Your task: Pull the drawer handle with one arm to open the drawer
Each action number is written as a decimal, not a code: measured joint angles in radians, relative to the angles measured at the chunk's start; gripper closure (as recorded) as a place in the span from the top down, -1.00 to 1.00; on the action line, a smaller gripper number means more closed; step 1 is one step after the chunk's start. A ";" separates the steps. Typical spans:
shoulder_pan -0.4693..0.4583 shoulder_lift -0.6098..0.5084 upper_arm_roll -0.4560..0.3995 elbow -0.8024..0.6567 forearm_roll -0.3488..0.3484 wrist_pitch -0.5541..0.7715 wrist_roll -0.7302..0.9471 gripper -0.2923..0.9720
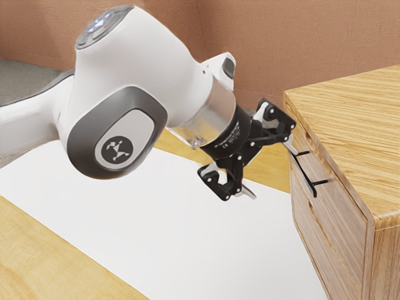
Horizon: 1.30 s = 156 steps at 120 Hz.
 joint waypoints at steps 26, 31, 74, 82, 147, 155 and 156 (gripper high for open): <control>-0.017 0.004 0.000 -0.017 0.000 0.028 -0.015 0.54; -0.017 0.006 0.001 -0.021 -0.001 0.032 -0.018 0.54; -0.024 0.009 0.000 -0.041 -0.004 0.064 -0.033 0.54; -0.024 0.009 0.000 -0.047 -0.004 0.069 -0.035 0.54; -0.024 -0.077 0.009 -0.161 -0.004 0.106 -0.045 0.53; -0.024 -0.097 0.009 -0.183 -0.004 0.111 -0.046 0.54; -0.024 -0.100 0.009 -0.186 -0.004 0.112 -0.046 0.54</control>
